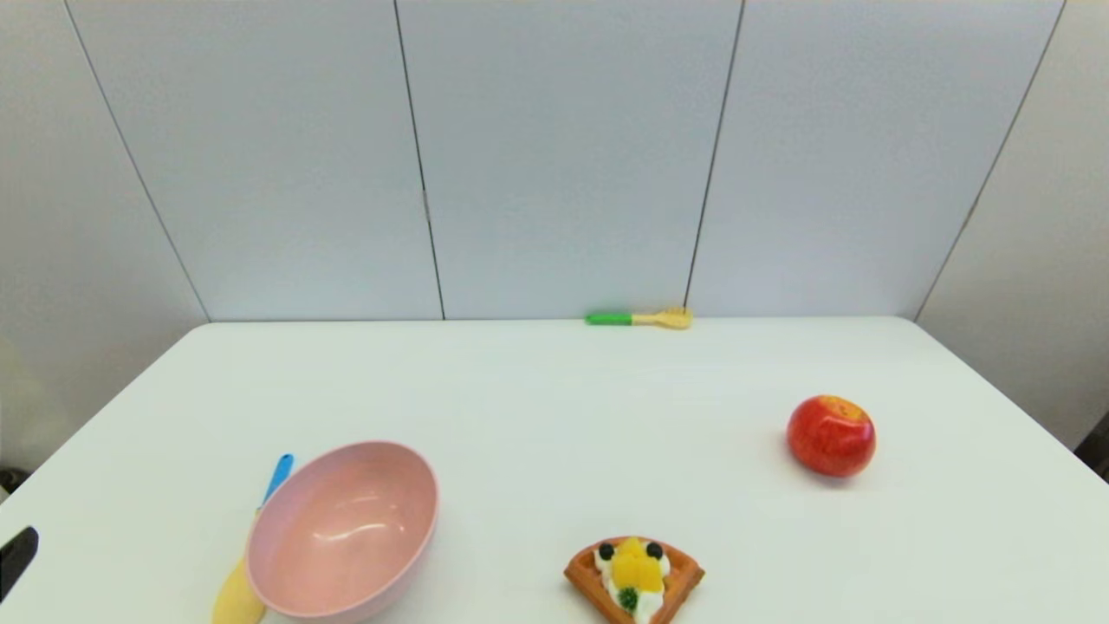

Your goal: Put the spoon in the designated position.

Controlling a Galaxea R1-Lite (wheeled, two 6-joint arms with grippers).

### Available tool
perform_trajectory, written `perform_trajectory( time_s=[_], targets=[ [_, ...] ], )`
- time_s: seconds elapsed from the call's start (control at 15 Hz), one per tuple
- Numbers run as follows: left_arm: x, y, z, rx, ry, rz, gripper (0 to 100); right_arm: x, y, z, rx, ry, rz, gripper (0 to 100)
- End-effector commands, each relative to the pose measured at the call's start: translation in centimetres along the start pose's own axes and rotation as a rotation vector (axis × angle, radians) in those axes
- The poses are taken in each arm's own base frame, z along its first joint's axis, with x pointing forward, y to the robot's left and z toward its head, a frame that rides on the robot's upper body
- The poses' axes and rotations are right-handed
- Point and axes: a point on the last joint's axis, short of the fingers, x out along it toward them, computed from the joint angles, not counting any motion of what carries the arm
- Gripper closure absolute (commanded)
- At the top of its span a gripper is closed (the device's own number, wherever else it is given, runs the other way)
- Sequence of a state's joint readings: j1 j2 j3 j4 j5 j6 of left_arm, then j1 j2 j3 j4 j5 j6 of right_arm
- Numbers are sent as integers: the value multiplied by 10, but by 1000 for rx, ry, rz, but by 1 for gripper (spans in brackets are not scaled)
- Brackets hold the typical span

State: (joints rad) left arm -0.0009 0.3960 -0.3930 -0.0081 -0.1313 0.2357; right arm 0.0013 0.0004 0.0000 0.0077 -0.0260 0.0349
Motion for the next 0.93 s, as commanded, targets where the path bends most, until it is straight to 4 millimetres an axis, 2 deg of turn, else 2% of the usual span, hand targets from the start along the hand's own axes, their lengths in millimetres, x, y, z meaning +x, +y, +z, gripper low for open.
perform_trajectory(
  time_s=[0.07,0.53,0.93],
  targets=[
    [-22,-16,-55,-49,-36,2,0,0,0,0,0,1,0,0],
    [-25,-27,-108,-56,-2,68,0,0,0,0,0,0,0,0],
    [-24,-28,-113,-95,23,85,0,0,0,0,0,1,0,0]
  ],
)
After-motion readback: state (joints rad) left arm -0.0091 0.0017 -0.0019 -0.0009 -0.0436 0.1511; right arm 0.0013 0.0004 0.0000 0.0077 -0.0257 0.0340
